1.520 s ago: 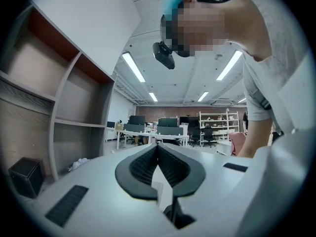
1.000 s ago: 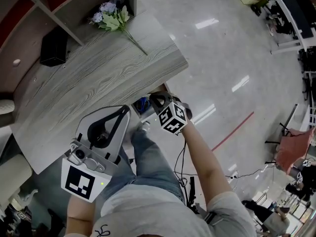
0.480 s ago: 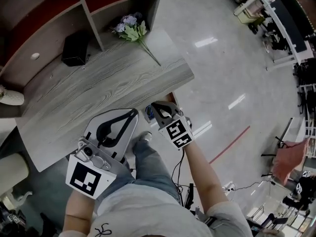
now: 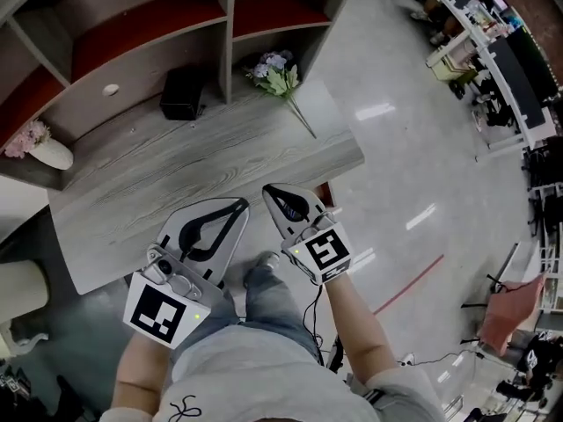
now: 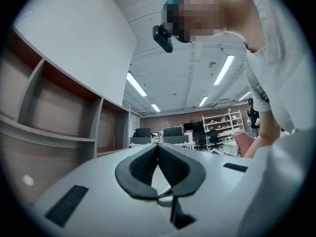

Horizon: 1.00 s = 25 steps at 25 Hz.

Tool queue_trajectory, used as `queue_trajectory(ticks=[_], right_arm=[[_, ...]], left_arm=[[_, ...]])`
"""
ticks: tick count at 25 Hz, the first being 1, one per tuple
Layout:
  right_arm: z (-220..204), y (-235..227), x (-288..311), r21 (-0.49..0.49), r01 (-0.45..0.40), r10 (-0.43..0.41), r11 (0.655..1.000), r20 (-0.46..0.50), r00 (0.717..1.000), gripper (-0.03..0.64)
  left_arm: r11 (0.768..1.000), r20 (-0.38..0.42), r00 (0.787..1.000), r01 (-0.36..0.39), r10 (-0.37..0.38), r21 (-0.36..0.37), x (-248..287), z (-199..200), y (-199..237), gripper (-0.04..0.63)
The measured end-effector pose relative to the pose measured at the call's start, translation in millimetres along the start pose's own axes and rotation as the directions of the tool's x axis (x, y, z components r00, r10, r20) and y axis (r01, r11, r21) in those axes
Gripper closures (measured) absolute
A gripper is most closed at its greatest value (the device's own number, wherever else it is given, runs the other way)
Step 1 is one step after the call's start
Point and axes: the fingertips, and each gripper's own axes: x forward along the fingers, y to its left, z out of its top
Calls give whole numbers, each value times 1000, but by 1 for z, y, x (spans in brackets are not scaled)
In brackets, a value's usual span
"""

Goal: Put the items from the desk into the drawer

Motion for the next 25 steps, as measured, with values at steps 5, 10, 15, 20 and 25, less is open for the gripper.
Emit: queue_trajectory(ticks=[5,10,15,20,25], right_arm=[[62,32,0,3,-42,41,999,146,988,609],[112,77,-1,19,-84,76,996,242,967,609],[141,116,10,-2,-128,123,992,289,949,609],[164,151,27,-14,-167,163,986,323,932,609],[182,188,48,-43,-205,207,978,334,920,609]], left_arm=[[999,8,999,-33,33,24,-29,6,12,586],[997,5,998,-55,55,55,-64,18,23,586],[994,11,997,-80,79,73,-94,22,38,586],[989,13,993,-114,113,95,-129,25,56,586],[982,25,987,-158,156,107,-168,31,79,586]])
